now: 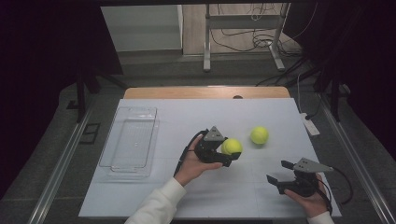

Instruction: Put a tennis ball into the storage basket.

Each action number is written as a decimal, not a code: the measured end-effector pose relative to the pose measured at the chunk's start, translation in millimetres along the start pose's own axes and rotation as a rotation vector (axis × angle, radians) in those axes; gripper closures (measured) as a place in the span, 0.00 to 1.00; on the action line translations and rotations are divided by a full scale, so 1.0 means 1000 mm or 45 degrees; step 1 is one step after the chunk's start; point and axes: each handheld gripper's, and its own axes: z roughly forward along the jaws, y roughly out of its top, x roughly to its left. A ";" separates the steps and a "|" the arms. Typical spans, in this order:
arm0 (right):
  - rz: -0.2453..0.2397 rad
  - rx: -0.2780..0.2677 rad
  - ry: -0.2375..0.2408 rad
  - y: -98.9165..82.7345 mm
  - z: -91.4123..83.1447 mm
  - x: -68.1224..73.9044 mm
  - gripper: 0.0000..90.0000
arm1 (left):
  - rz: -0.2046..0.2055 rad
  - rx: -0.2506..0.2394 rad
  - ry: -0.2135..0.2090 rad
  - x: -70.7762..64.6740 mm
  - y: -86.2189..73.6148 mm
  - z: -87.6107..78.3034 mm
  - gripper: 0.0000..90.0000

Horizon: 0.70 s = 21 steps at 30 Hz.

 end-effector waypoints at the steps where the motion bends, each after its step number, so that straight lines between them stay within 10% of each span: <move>1: 0.000 0.000 0.000 0.000 0.000 0.000 0.16 | 0.001 -0.002 0.003 0.000 0.000 -0.001 0.29; 21: 0.000 -0.004 -0.005 0.000 -0.001 0.000 0.16 | -0.019 -0.035 0.040 0.010 -0.009 -0.023 0.29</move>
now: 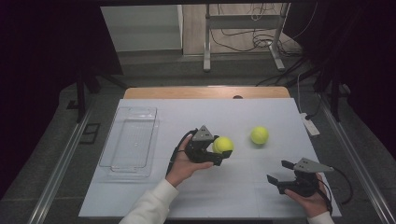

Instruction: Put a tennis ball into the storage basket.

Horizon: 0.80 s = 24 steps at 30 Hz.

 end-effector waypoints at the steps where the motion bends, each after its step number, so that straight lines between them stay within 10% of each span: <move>1: 0.001 0.000 0.000 0.000 0.000 0.000 0.16 | -0.003 -0.001 0.003 0.000 0.000 -0.001 0.29; 24: 0.002 -0.005 -0.002 0.000 -0.001 0.000 0.16 | -0.044 -0.067 0.061 0.013 0.004 -0.020 0.29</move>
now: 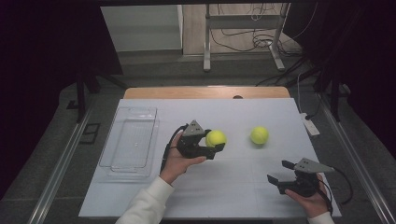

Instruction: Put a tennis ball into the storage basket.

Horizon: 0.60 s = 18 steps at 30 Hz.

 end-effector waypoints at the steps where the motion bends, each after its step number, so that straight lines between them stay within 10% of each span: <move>1: 0.000 0.000 0.000 0.000 0.000 0.000 0.16 | -0.003 -0.004 0.008 0.001 0.000 -0.001 0.29; 18: -0.001 -0.001 0.001 0.000 0.000 0.000 0.16 | -0.043 -0.072 0.087 0.015 0.003 -0.020 0.29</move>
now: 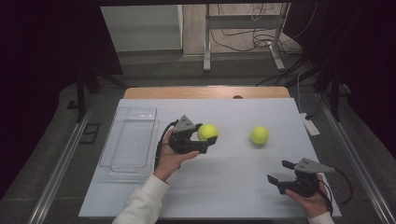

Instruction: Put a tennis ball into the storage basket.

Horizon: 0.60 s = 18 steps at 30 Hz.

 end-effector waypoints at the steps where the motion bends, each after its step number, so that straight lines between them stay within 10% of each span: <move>1: -0.002 -0.001 0.000 0.000 0.000 0.000 0.16 | -0.005 -0.007 0.004 0.001 0.000 -0.001 0.29; 18: -0.004 0.002 -0.004 0.000 0.000 0.000 0.16 | -0.027 -0.066 0.082 0.017 0.006 -0.024 0.29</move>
